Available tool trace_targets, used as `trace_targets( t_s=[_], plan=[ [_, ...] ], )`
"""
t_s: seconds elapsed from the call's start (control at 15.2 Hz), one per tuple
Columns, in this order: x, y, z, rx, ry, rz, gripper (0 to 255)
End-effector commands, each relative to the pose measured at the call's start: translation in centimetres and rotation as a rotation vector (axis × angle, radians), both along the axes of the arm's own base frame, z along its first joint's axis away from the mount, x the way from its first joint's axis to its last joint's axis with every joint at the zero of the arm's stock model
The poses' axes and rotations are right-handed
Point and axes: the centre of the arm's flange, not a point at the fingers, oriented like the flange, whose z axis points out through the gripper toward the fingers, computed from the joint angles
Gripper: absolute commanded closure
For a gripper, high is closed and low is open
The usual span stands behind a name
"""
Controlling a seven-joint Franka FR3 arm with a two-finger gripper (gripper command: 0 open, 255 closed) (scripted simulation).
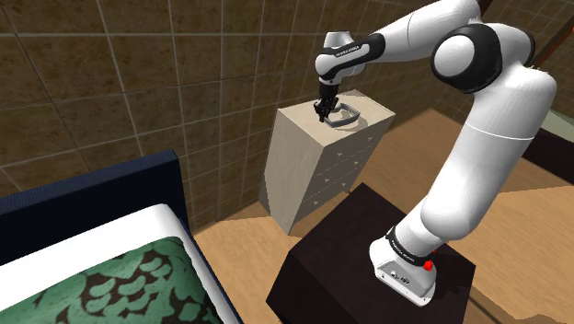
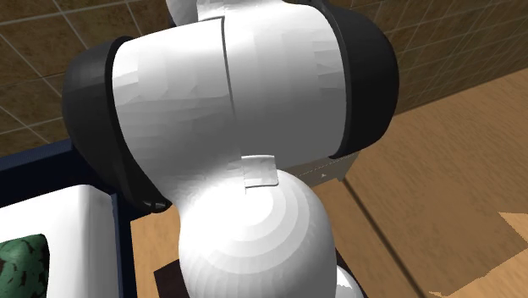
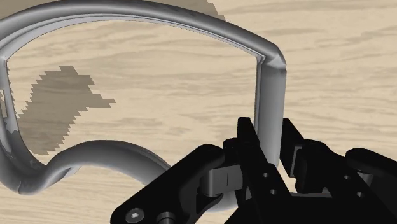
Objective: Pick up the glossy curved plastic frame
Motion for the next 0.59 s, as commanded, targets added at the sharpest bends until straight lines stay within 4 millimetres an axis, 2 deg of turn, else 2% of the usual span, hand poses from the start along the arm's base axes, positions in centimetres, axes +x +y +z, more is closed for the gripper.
trace_targets(
  t_s=[0.0, 0.4, 0.53],
  plan=[
    [0.0, 0.0, 0.0, 0.000, 0.000, 0.000, 255],
    [0.0, 0.0, -0.1, 0.000, 0.000, 0.000, 255],
    [0.0, 0.0, 1.0, 0.000, 0.000, 0.000, 255]
  ],
)
